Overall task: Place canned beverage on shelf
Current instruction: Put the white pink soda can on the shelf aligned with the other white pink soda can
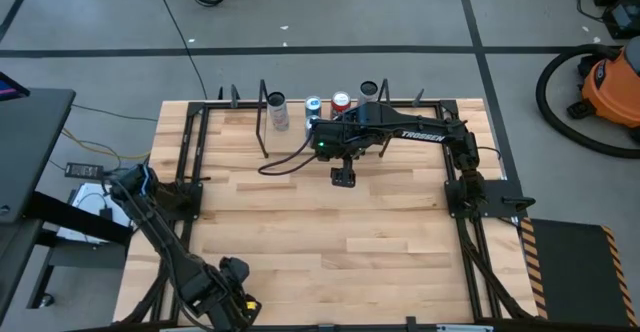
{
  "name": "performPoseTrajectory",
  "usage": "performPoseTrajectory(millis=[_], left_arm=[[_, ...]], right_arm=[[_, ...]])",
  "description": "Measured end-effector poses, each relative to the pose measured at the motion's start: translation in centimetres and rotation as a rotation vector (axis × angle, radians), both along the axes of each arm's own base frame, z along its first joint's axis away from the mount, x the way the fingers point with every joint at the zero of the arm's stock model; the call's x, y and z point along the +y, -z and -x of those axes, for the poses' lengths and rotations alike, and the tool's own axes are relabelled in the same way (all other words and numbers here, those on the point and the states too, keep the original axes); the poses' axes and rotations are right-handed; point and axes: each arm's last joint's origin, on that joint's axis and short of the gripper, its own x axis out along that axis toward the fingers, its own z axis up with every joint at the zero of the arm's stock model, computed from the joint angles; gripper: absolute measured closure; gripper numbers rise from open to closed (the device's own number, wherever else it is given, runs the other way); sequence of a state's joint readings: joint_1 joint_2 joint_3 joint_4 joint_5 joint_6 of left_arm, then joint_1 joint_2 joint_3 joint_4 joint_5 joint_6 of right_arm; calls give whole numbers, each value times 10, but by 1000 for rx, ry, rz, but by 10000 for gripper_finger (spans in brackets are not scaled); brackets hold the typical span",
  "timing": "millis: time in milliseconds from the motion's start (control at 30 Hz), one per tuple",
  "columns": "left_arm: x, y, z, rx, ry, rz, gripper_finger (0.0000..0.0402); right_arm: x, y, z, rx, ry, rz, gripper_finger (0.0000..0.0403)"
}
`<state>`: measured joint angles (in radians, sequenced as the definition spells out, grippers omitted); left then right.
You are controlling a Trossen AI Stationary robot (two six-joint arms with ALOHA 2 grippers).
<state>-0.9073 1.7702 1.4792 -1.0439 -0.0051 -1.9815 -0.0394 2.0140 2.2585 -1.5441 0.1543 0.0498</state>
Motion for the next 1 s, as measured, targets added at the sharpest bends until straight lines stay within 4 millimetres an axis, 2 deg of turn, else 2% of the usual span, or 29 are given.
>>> performPoseTrajectory(millis=[333,533,767,1000], left_arm=[[7,0,-8,-6,68,-5,138],[22,-1,-24,-23,224,-16,136],[53,-2,-51,-61,474,-21,133],[97,0,-72,-27,667,-85,132]], right_arm=[[0,0,0,-3,8,-2,13],[0,0,0,1,-3,3,13],[-1,0,3,39,-52,47,13],[-10,0,3,45,-50,53,13]])
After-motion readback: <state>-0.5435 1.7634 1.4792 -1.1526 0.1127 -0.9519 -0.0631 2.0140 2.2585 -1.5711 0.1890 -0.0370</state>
